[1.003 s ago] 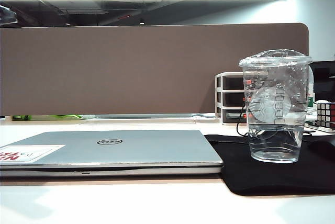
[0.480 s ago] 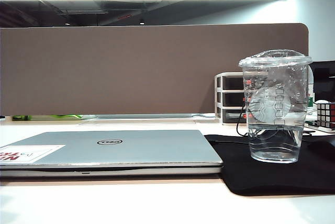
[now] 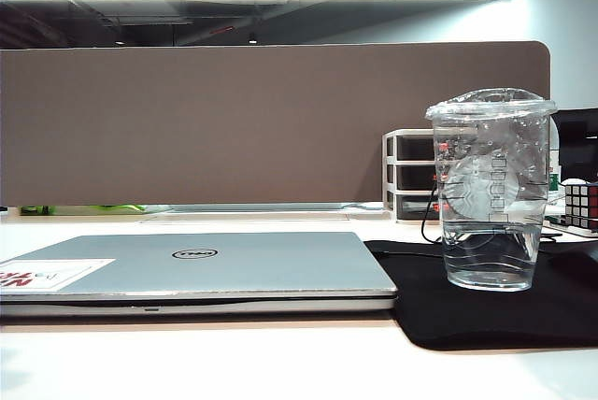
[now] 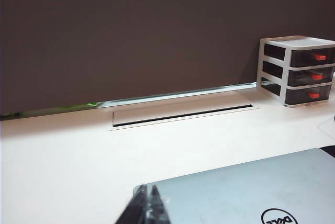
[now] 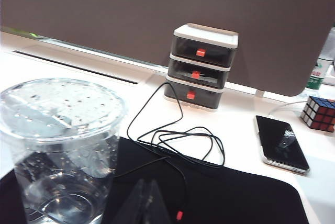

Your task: Pick up the coffee cup and place it on the right side of the laptop.

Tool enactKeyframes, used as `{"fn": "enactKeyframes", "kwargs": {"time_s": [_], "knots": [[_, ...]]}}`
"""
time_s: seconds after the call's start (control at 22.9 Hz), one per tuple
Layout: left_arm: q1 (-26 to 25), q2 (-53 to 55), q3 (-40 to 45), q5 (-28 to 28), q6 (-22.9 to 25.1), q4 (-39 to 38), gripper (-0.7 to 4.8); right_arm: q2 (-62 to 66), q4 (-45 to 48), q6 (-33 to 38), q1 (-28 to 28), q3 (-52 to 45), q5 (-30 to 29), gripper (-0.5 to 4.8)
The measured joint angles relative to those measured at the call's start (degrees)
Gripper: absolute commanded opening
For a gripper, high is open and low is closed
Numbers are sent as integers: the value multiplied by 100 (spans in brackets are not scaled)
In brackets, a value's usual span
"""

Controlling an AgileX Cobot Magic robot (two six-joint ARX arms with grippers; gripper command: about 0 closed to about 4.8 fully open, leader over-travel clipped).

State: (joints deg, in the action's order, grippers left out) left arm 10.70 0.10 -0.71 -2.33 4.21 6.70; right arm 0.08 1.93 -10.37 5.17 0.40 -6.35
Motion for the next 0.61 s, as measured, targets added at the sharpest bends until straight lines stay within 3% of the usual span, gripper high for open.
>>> {"fn": "enactKeyframes", "kwargs": {"time_s": [0.22, 0.44, 0.61], "knots": [[-70, 0, 61, -4, 11, 138, -6, 0, 2, -2, -2, 0, 11, -1], [-507, 2, 63, -24, 9, 164, -6, 0, 2, -2, 0, 0, 11, -1], [-1058, 2, 63, -520, -28, 166, -6, 0, 2, 0, 0, 0, 11, -1]]}}
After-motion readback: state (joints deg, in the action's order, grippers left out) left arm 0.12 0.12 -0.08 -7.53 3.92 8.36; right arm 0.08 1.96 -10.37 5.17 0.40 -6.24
